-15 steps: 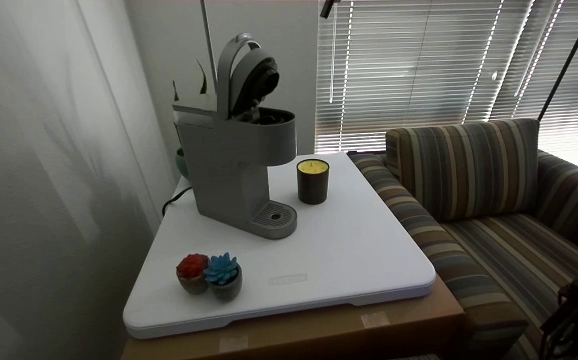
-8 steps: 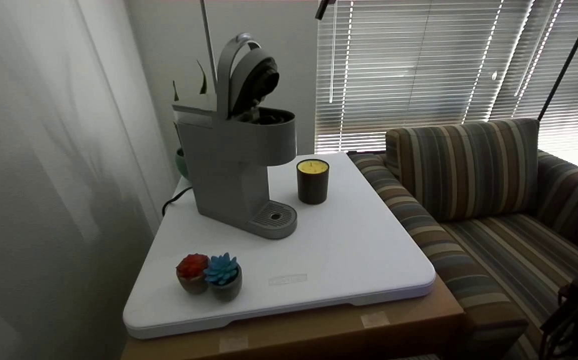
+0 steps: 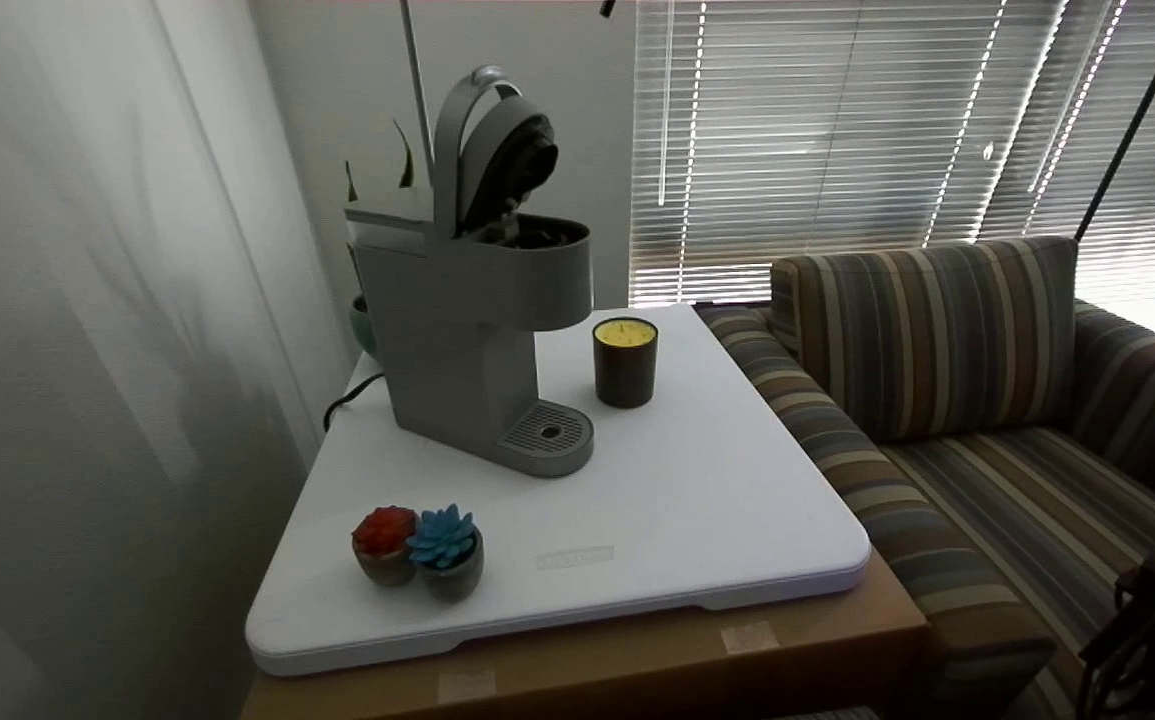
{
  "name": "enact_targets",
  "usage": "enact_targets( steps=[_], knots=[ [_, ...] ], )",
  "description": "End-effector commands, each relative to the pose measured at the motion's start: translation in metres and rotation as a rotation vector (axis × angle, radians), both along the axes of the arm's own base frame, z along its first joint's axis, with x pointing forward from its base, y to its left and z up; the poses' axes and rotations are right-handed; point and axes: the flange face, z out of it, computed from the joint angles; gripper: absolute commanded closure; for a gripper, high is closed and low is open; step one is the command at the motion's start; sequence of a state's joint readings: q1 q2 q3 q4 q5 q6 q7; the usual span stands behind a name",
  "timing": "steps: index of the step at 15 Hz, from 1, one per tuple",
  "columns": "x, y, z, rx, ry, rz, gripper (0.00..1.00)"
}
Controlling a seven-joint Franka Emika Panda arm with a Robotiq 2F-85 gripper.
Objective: Close the coffee maker
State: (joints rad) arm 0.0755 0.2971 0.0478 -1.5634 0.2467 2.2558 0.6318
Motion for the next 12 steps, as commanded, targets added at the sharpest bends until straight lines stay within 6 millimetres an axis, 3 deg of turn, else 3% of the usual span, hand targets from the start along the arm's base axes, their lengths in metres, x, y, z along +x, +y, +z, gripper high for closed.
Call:
enact_targets(
  steps=[1,8,9,10,12],
  knots=[
    [0.037,0.0,-0.005,-0.026,0.024,0.057,0.0],
    [0.078,0.012,-0.024,-0.069,0.116,0.165,0.0],
    [0.082,0.014,-0.022,-0.08,0.115,0.176,0.03],
    [0.085,0.018,-0.019,-0.096,0.107,0.183,0.26],
    [0.092,0.028,-0.01,-0.121,0.067,0.186,0.31]
  ],
)
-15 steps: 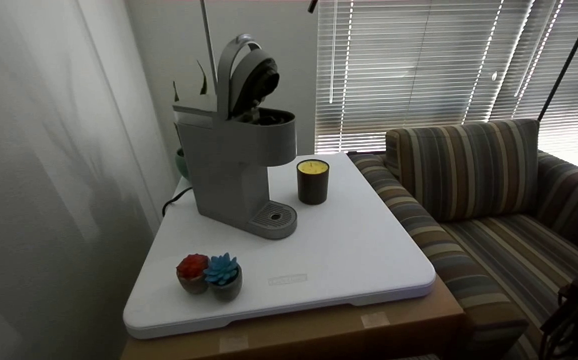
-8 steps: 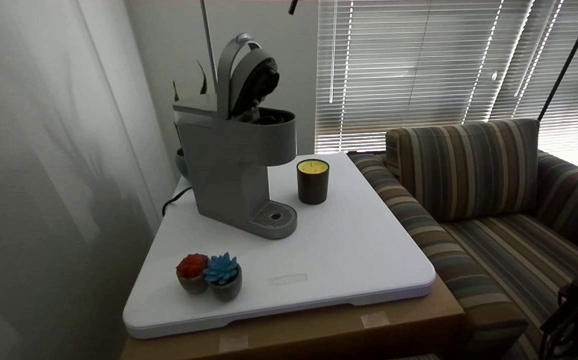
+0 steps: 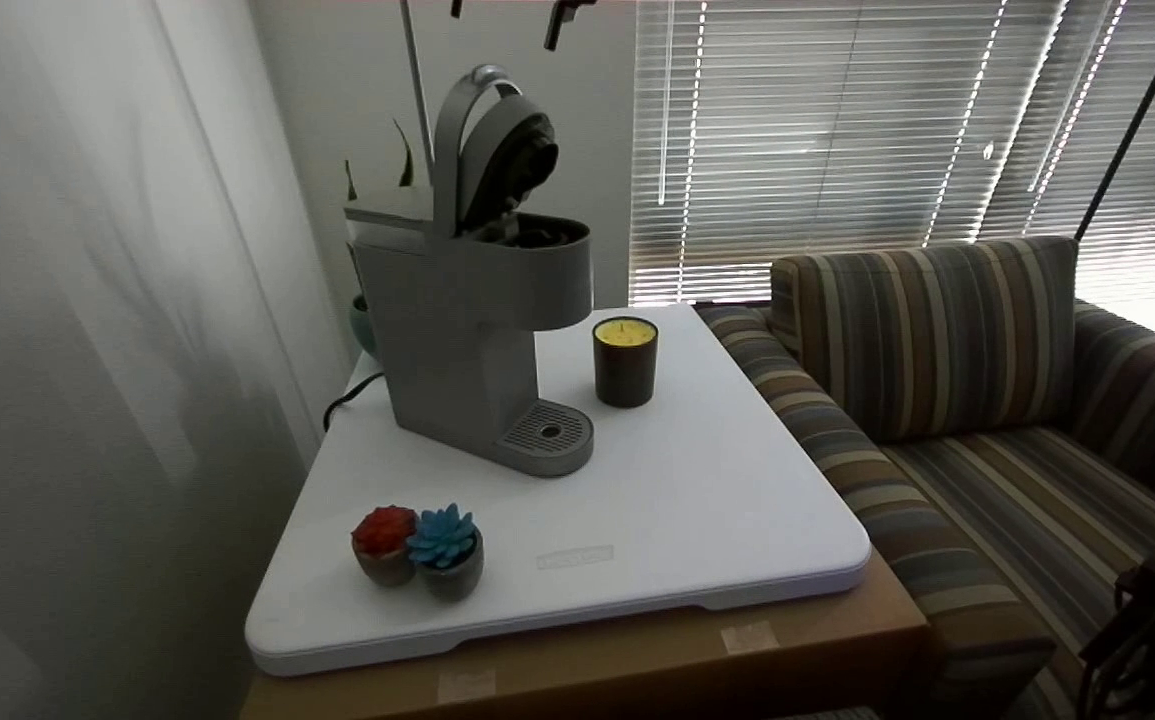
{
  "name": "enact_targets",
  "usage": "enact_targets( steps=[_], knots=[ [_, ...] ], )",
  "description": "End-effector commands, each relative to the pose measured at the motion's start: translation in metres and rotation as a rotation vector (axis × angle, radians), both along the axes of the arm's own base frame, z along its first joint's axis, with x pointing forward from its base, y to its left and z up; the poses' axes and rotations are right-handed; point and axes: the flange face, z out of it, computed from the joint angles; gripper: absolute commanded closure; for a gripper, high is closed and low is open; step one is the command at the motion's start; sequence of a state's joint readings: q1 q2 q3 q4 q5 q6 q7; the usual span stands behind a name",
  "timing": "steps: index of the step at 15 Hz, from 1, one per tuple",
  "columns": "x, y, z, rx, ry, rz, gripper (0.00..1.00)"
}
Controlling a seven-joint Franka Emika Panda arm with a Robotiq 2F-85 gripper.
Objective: Close the coffee maker
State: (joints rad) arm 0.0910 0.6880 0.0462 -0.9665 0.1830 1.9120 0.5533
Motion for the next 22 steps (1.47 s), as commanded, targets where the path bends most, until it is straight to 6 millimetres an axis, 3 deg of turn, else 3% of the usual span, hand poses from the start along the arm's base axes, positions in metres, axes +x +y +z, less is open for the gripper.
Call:
enact_targets(
  steps=[1,5,9,11,14,22],
  knots=[
    [0.016,0.015,0.015,-0.045,-0.066,0.028,0.39],
    [0.018,0.044,0.027,-0.015,-0.121,-0.019,0.67],
    [0.016,0.063,0.026,-0.044,-0.118,-0.096,0.95],
    [0.011,0.067,0.026,-0.097,-0.1,-0.131,1.0],
    [0.009,0.069,0.022,-0.181,-0.095,-0.164,1.0],
    [0.004,0.069,-0.008,-0.215,0.033,-0.18,1.0]
  ],
)
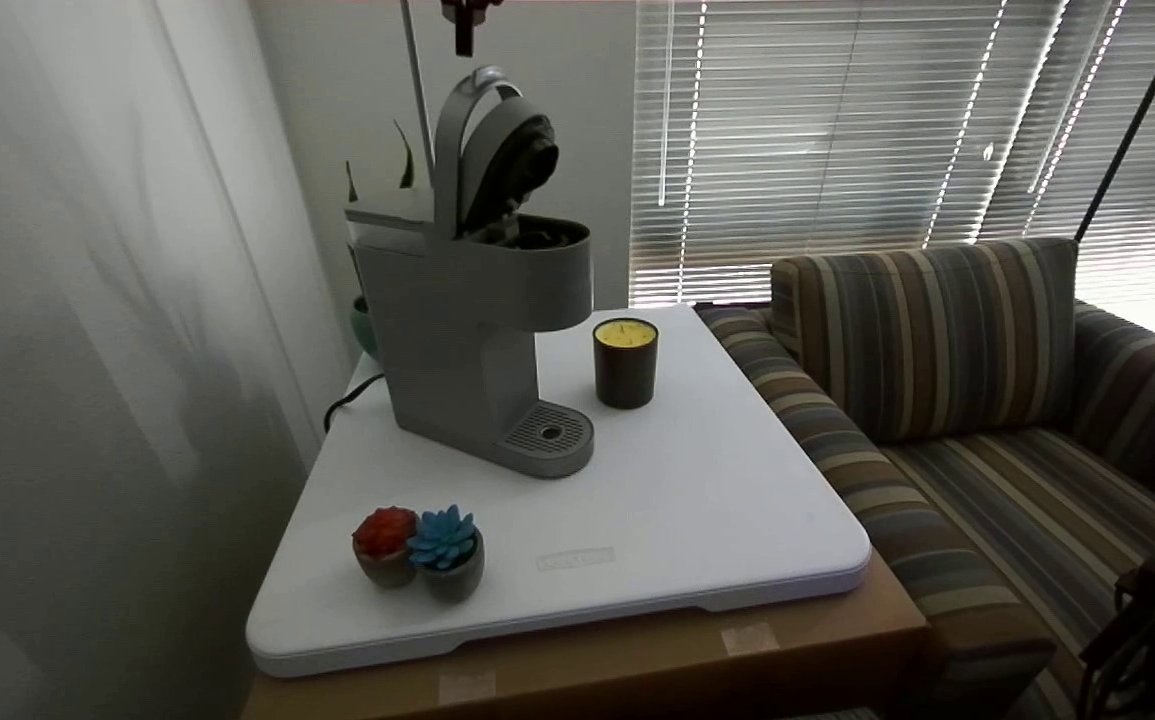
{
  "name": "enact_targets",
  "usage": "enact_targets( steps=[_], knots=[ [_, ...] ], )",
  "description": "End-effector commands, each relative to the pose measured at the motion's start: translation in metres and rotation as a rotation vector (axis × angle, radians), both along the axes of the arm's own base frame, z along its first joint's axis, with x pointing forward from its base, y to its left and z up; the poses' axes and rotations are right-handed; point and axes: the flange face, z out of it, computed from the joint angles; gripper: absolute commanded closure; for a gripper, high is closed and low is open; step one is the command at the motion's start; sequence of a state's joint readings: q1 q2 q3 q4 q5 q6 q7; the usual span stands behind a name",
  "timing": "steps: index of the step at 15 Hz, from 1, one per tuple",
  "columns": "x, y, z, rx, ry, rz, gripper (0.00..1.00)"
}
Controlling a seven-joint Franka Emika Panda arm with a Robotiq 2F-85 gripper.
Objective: Close the coffee maker
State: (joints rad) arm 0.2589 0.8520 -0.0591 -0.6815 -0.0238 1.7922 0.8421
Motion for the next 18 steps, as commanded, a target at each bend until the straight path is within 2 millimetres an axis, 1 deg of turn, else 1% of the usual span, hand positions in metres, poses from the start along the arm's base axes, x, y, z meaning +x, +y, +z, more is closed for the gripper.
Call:
enact_targets(
  steps=[1,5,12,18],
  knots=[
    [-0.004,-0.003,-0.009,-0.009,0.068,-0.015,1.0],
    [-0.011,-0.003,-0.013,-0.01,0.137,-0.011,1.0],
    [-0.019,-0.001,-0.017,-0.006,0.206,0.0,1.0],
    [-0.021,0.0,-0.031,0.0,0.258,-0.002,1.0]
  ],
)
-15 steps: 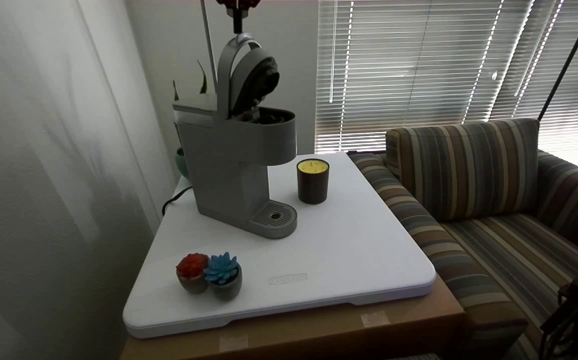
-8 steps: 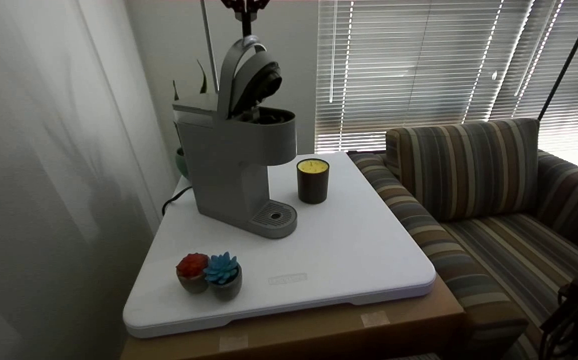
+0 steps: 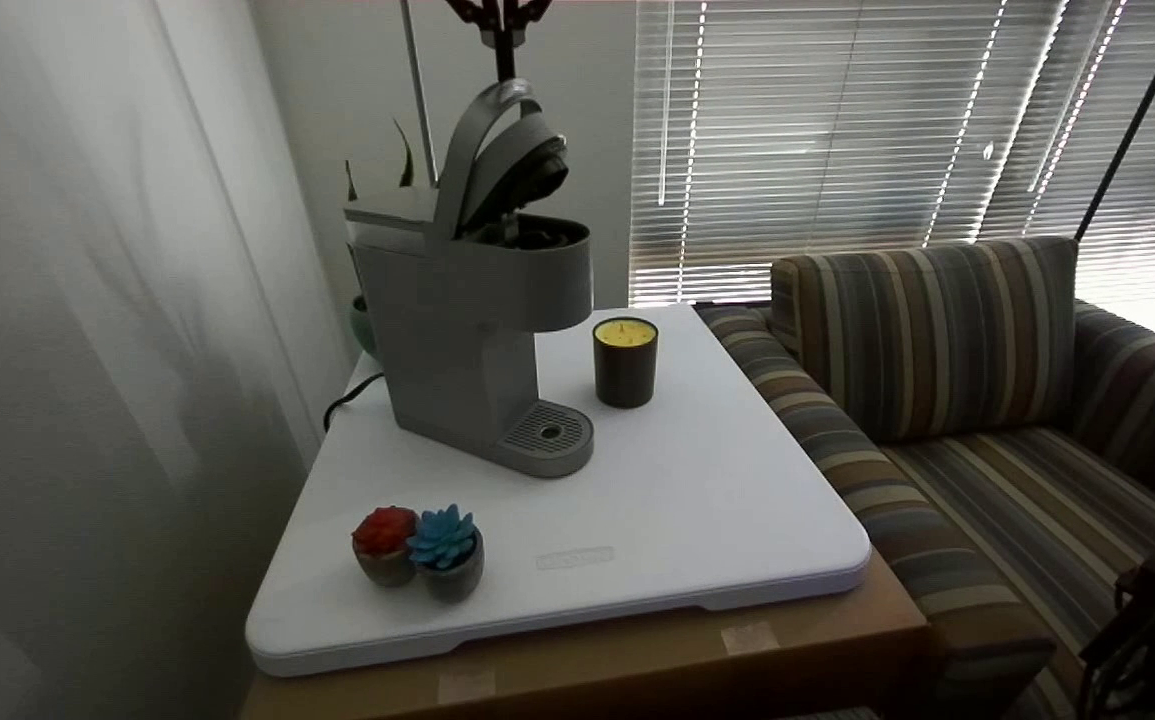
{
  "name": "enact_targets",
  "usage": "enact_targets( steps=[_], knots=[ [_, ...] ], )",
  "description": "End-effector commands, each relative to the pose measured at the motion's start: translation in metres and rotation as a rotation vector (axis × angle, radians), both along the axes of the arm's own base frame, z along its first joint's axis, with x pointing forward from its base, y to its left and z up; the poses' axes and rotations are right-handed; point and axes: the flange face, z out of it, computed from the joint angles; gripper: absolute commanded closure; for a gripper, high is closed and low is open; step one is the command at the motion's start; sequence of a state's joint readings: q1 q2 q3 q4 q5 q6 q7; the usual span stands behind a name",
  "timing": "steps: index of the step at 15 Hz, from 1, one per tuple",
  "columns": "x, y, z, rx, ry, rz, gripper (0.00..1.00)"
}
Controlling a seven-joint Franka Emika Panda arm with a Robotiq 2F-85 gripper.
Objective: Close the coffee maker
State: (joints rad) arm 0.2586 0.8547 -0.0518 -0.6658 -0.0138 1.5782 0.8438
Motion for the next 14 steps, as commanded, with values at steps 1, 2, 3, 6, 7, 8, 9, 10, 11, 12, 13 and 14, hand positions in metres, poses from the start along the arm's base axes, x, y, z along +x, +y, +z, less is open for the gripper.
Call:
enact_targets(
  steps=[1,2,3,6,7,8,9,10,11,12,13,14],
  knots=[
    [-0.003,0.001,-0.015,0.024,0.067,-0.001,1.0],
    [-0.003,0.0,-0.016,0.022,0.072,-0.005,1.0],
    [-0.003,-0.001,-0.017,0.017,0.078,-0.011,1.0],
    [-0.005,-0.004,-0.02,0.011,0.098,-0.023,1.0],
    [-0.006,-0.005,-0.021,0.011,0.106,-0.028,1.0],
    [-0.006,-0.005,-0.022,0.01,0.11,-0.033,1.0],
    [-0.006,-0.005,-0.023,0.011,0.113,-0.038,1.0],
    [-0.006,-0.005,-0.024,0.009,0.116,-0.043,1.0],
    [-0.006,-0.005,-0.026,0.012,0.118,-0.048,1.0],
    [-0.006,-0.005,-0.027,0.015,0.117,-0.056,1.0],
    [-0.006,-0.005,-0.028,0.016,0.116,-0.065,1.0],
    [-0.005,-0.004,-0.029,0.02,0.112,-0.076,1.0]
  ],
)
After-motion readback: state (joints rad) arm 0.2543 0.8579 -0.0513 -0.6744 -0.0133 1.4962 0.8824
